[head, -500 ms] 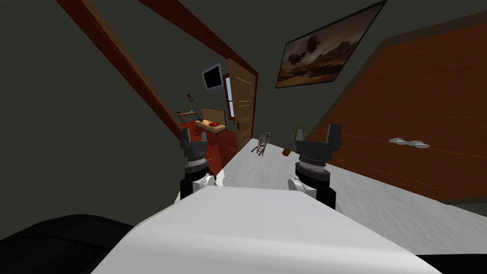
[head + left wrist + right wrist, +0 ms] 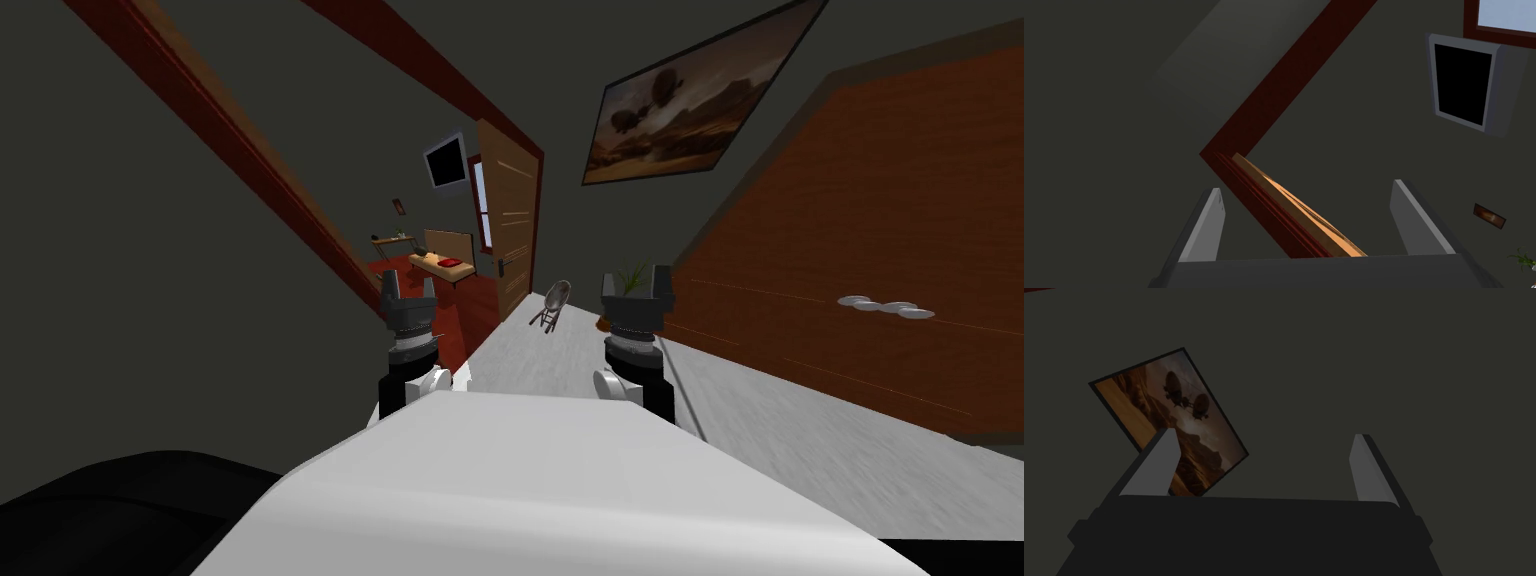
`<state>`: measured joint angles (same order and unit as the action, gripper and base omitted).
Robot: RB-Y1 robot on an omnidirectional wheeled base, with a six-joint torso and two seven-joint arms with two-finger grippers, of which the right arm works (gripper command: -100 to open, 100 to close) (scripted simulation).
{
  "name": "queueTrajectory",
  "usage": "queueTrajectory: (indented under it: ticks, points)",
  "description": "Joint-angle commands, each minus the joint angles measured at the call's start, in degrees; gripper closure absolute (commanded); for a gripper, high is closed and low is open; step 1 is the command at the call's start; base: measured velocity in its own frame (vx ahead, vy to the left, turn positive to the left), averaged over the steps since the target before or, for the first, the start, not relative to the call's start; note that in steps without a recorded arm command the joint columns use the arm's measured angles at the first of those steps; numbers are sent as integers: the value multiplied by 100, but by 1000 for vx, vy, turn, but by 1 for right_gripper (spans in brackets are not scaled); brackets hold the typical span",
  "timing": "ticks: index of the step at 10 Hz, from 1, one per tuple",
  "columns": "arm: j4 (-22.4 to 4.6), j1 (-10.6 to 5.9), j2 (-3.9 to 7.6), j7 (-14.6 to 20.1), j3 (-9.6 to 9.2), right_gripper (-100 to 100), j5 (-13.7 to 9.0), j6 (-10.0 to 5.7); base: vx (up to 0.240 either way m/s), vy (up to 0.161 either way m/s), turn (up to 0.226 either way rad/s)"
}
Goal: Push the door open
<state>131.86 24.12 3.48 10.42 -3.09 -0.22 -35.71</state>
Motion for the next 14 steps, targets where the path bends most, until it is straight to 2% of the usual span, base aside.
queueTrajectory:
  ticks: [1,4,8,11,14]
  points:
    - [-181,-90,58,61,-97,-100,-15,-56,127,27,1]
    - [-556,-329,192,193,-335,-100,-48,-131,109,-6,2]
    - [-904,-551,313,315,-556,-100,-79,-200,91,13,2]
    - [-1392,-862,477,486,-866,-100,-122,-297,128,8,4]
    - [-1695,-1056,579,593,-1058,-100,-148,-358,128,13,2]
